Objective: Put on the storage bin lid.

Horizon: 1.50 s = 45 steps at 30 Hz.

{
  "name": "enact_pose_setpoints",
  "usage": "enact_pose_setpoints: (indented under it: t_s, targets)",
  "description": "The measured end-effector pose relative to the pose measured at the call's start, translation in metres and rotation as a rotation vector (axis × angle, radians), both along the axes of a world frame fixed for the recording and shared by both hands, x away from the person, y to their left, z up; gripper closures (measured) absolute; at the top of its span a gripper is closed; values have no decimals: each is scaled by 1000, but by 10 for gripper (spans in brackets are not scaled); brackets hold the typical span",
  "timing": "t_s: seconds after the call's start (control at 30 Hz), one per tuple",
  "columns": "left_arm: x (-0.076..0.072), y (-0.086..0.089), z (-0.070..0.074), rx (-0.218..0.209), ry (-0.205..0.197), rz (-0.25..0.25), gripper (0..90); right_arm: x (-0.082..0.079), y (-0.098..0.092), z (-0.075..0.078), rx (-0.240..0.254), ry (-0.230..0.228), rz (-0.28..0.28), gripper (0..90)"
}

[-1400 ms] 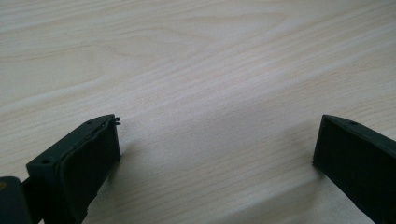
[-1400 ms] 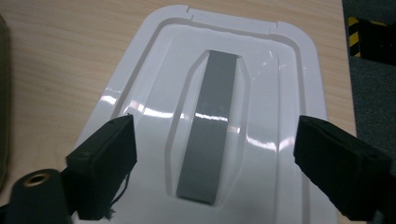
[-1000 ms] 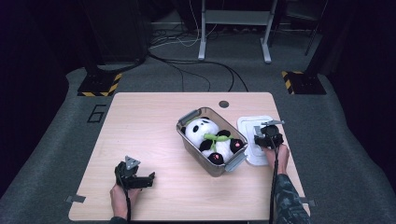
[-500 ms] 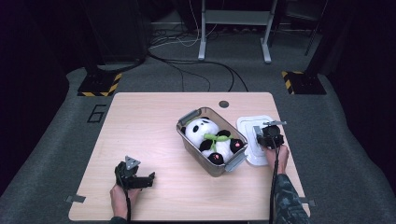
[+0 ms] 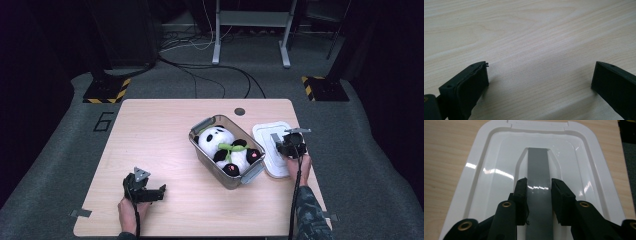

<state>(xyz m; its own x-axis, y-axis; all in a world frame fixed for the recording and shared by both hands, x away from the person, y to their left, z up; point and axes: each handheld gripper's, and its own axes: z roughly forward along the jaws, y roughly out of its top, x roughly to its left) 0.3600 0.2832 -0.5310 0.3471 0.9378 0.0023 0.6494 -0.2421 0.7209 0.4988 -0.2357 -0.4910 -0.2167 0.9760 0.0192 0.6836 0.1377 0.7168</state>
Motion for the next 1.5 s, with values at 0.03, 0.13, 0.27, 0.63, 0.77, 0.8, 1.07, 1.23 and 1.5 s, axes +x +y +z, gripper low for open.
enact_pose_setpoints:
  t_s: [0.03, 0.13, 0.27, 0.63, 0.77, 0.8, 1.07, 1.23, 1.5]
  targets:
    - [0, 0, 0, -1, 1, 0, 3, -1, 0, 4, -5, -1, 7, 671]
    - [0, 0, 0, 1, 0, -1, 3, -3, 0, 15, -20, -20, 15, 671]
    - [0, 0, 0, -2, -2, -1, 6, -5, -2, 29, -41, -38, 17, 671]
    - [0, 1, 0, 5, 5, -9, 6, -11, -11, 62, -54, -82, 27, 671]
    - [0, 1, 0, 5, 6, -8, 6, -16, -11, 84, -27, -112, 39, 671]
    - [0, 1, 0, 5, 7, -7, 6, -20, -6, 97, -20, -128, 58, 671]
    - [0, 1, 0, 5, 7, -8, 6, -35, 35, 135, -8, -174, 178, 670]
    - [0, 1, 0, 5, 7, -8, 7, -45, 72, 143, 5, -157, 279, 670]
    - [0, 1, 0, 5, 6, -8, 8, -48, 130, 131, 4, -107, 430, 670]
